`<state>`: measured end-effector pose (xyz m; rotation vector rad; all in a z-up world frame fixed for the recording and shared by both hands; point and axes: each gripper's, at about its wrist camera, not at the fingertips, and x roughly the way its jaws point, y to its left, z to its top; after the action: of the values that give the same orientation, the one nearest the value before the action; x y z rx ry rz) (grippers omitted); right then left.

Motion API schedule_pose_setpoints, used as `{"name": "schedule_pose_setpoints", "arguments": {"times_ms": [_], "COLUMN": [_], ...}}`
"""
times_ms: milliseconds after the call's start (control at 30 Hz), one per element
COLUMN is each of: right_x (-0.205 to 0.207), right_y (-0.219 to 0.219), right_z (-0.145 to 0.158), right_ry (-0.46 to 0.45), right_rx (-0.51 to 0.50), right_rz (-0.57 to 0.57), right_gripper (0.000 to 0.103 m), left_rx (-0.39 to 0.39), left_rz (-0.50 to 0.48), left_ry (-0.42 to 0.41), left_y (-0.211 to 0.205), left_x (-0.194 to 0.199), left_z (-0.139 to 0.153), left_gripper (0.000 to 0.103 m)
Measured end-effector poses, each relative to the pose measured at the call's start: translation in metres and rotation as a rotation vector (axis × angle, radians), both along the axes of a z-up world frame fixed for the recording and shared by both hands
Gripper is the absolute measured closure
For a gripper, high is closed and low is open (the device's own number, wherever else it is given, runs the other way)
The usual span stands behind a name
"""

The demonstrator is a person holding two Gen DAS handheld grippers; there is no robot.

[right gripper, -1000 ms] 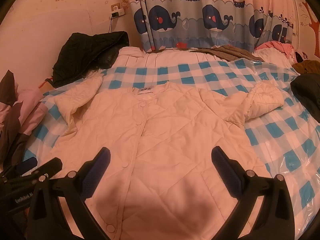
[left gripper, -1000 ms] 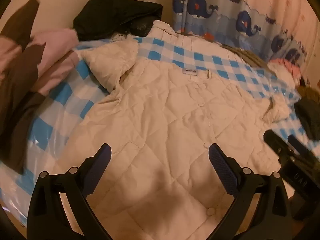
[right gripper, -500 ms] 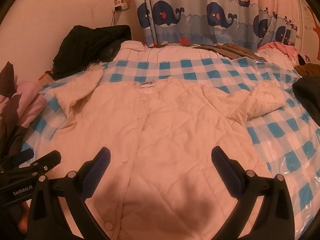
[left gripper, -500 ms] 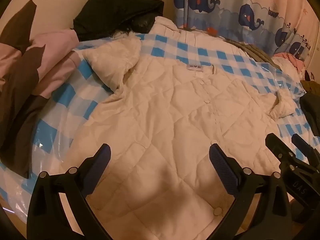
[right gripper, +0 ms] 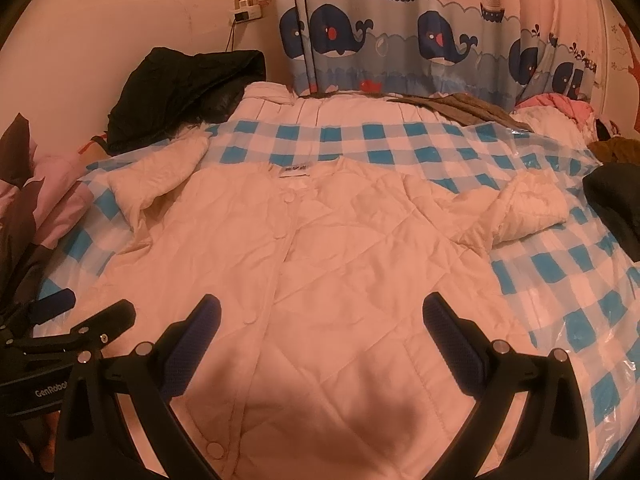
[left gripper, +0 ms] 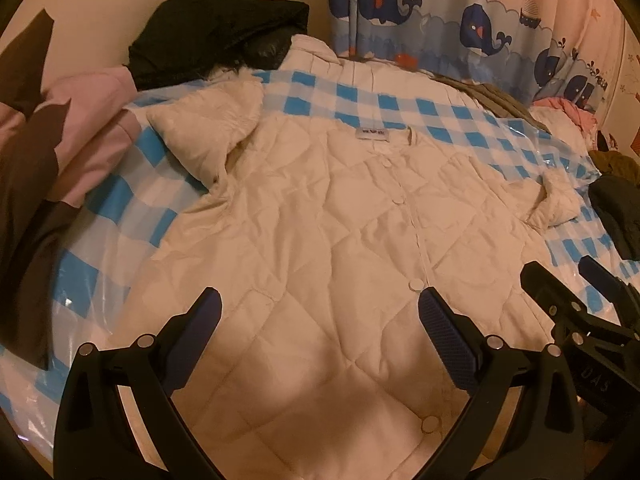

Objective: Fold large clothes

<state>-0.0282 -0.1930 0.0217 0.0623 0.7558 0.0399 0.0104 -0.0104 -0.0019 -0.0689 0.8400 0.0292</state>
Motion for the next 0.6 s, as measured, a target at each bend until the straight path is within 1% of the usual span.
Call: {"name": "schedule_pose_setpoints", "arguments": {"times_ms": [133, 600], "right_x": [-0.0002, -0.0001], "right_y": [0.0019, 0.0027], "right_z": [0.0021, 0.0018], "right_ry": [0.002, -0.002], "right_rx": [0.001, -0.002], "right_rz": [0.003, 0.004], "right_gripper": [0.006, 0.006], "left_rx": [-0.003, 0.013], "left_rz": [0.003, 0.003], "left_ry": [-0.003, 0.001], "left_y": [-0.0002, 0.0012], "left_x": [-0.0002, -0.0008], "left_z": [-0.0041, -0.0043], "left_gripper": [0.008, 0.008]}}
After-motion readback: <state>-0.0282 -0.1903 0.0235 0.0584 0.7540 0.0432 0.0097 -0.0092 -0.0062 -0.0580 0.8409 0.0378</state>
